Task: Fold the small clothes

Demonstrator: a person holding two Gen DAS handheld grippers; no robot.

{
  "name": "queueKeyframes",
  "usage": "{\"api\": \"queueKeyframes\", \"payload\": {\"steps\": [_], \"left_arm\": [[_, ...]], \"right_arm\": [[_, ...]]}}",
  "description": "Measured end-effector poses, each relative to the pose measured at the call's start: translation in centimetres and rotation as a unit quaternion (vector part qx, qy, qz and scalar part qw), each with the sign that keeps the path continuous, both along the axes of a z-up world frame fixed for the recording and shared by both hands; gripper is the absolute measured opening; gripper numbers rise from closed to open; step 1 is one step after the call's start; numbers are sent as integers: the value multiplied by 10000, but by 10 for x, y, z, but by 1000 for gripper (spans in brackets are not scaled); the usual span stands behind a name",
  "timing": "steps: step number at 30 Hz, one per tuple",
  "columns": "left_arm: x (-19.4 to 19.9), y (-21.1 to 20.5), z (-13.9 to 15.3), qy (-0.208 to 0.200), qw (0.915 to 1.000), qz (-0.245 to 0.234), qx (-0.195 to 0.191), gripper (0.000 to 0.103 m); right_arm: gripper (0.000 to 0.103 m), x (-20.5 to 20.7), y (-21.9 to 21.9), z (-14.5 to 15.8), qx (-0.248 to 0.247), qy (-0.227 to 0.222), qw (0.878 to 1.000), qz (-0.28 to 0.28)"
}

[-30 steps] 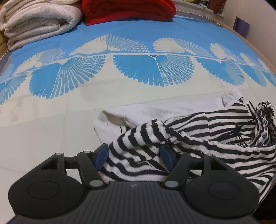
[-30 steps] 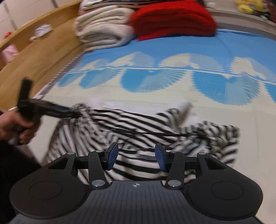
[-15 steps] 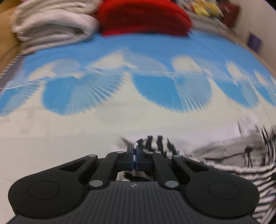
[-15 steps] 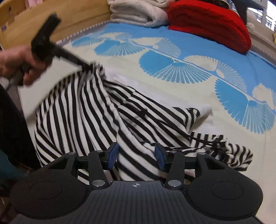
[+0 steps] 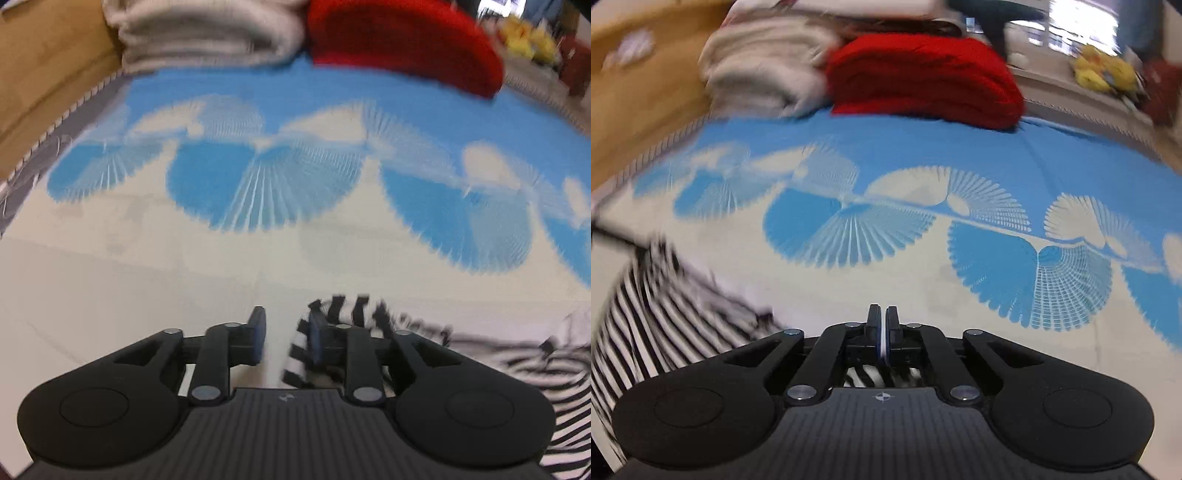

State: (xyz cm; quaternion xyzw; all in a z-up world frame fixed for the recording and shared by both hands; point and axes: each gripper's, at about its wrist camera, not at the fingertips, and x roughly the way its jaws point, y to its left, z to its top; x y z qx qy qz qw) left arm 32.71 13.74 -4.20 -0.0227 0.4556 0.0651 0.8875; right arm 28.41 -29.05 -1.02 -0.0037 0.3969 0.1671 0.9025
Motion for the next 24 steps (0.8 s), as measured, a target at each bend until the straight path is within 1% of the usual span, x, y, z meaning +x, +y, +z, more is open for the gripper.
{"api": "queueKeyframes", "payload": {"steps": [2,3,5,6,8,9,10,11,13,15,17,18,19,21,22,24], "left_arm": [[-7,1,12,-251,9989,-140,-371,29],[-12,1,18,-338,9974,-251,-579,29],[-16,-3,22,-302,9931,-552,-991,33],[-17,-7,20,-153,9895,-766,-1219,38],[-18,-17,14,119,9846,-1099,-1353,40],[-17,-23,9,281,9815,-1282,-1394,48],[-15,-29,3,454,9783,-1417,-1439,61],[-14,-35,-3,611,9768,-1486,-1418,64],[-11,-47,-16,785,9798,-1475,-1096,64],[-4,-56,-26,899,9803,-1526,-872,64],[-3,-62,-31,902,9814,-1536,-720,62],[-2,-64,-31,890,9814,-1556,-690,56],[-2,-65,-32,862,9816,-1567,-669,32],[2,-66,-29,741,9827,-1570,-638,15],[3,-65,-25,620,9840,-1548,-620,10],[6,-60,-17,315,9870,-1438,-642,7]], "right_arm": [[40,2,-6,0,479,244,9985,110],[43,1,-7,-1,631,377,9969,283],[44,-7,-1,-3,620,531,9942,701],[44,-14,4,-4,527,590,9928,899],[44,-25,12,-11,255,779,9887,1256],[44,-29,16,-14,114,831,9867,1390],[44,-34,19,-16,-22,856,9849,1508],[44,-37,21,-19,-121,896,9832,1589],[43,-39,23,-23,-247,1023,9811,1627],[31,-39,25,-27,-393,1111,9799,1608],[7,-37,24,-28,-445,1144,9805,1535],[3,-35,23,-27,-396,1136,9815,1487],[1,-33,22,-25,-336,1093,9830,1433],[1,-29,18,-20,-196,962,9865,1308],[0,-26,15,-16,-99,881,9886,1216],[0,-20,10,-8,81,662,9927,1001]]}}
